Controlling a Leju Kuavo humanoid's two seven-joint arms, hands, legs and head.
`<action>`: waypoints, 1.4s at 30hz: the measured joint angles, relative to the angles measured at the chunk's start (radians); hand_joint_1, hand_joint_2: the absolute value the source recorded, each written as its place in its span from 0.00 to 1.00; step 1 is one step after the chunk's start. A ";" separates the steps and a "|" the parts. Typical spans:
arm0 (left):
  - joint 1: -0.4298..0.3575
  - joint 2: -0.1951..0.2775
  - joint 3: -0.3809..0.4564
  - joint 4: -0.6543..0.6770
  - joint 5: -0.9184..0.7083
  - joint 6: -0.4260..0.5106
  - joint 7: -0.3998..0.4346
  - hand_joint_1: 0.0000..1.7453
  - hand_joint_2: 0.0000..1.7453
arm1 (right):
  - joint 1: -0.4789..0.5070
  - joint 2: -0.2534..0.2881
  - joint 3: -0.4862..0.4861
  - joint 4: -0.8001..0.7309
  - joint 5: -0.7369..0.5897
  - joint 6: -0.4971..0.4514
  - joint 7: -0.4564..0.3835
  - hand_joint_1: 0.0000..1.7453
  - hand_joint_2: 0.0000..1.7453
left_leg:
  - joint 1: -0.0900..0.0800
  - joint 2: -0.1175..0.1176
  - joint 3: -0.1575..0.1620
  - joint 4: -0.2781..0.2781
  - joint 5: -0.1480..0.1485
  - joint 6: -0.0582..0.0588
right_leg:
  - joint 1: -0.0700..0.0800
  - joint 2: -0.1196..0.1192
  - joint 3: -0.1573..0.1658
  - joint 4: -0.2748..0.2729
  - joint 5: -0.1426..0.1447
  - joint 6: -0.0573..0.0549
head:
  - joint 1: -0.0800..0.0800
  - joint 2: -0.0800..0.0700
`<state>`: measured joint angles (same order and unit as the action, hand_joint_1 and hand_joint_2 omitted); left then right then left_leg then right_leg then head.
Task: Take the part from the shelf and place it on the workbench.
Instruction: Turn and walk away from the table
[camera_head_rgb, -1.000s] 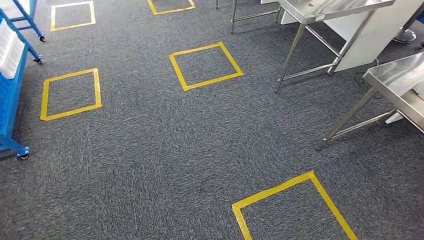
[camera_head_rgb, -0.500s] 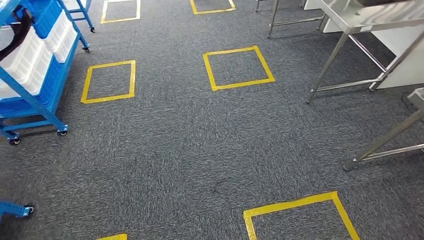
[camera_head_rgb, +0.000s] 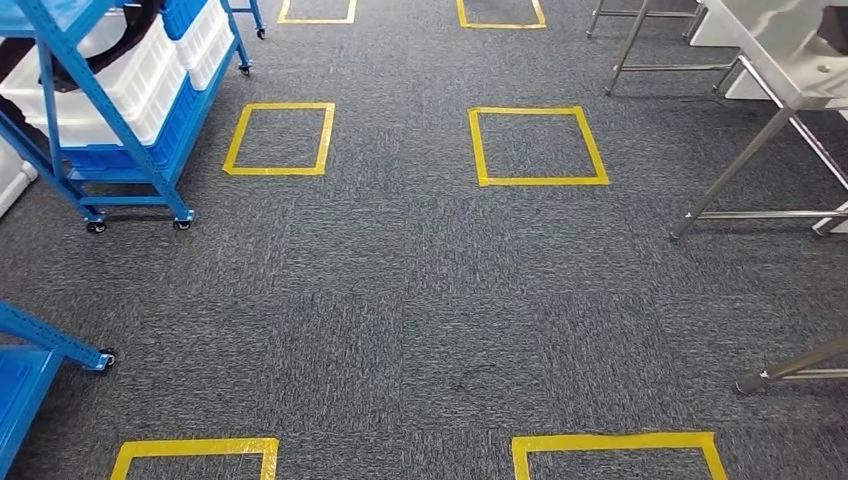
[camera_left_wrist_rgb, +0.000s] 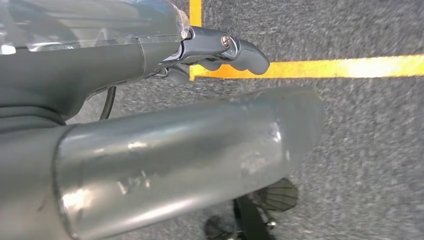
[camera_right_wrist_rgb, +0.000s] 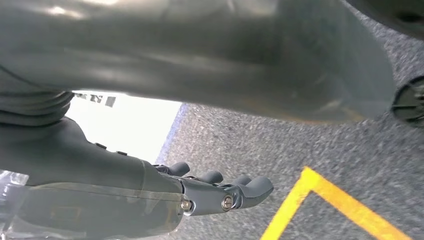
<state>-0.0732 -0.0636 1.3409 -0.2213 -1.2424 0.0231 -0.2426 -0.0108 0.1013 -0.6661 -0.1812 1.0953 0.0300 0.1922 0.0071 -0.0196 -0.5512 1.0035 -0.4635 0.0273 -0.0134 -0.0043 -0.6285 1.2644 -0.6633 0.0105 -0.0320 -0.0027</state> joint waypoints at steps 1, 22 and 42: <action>0.000 0.000 -0.001 0.000 0.000 -0.002 -0.006 0.00 0.00 | 0.001 0.003 -0.002 0.000 0.004 -0.003 -0.003 0.00 0.00 | -0.001 -0.014 0.000 0.001 0.000 0.000 | 0.000 0.002 -0.012 0.019 0.006 -0.001 | 0.000 0.000; -0.004 -0.014 -0.022 0.000 -0.004 -0.003 -0.021 0.00 0.00 | -0.002 -0.010 -0.062 -0.001 -0.013 -0.003 -0.029 0.00 0.00 | -0.005 0.086 0.000 0.020 -0.011 -0.040 | 0.015 -0.103 0.118 -0.255 0.137 -0.037 | 0.000 0.000; 0.013 -0.012 -0.022 0.000 -0.012 0.001 0.011 0.00 0.00 | -0.004 0.006 -0.173 -0.002 -0.131 0.019 0.002 0.00 0.00 | 0.003 -0.076 -0.028 0.045 -0.022 -0.048 | -0.006 0.038 0.092 -0.244 0.156 -0.042 | 0.000 0.000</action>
<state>-0.0603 -0.0761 1.3191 -0.2213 -1.2548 0.0244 -0.2312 -0.0152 0.1076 -0.8392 -0.1827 0.9642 0.0488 0.1944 0.0098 -0.0958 -0.5797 1.0485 -0.4855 -0.0211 -0.0195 0.0339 -0.5363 1.0206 -0.5076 -0.0318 -0.0322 -0.0027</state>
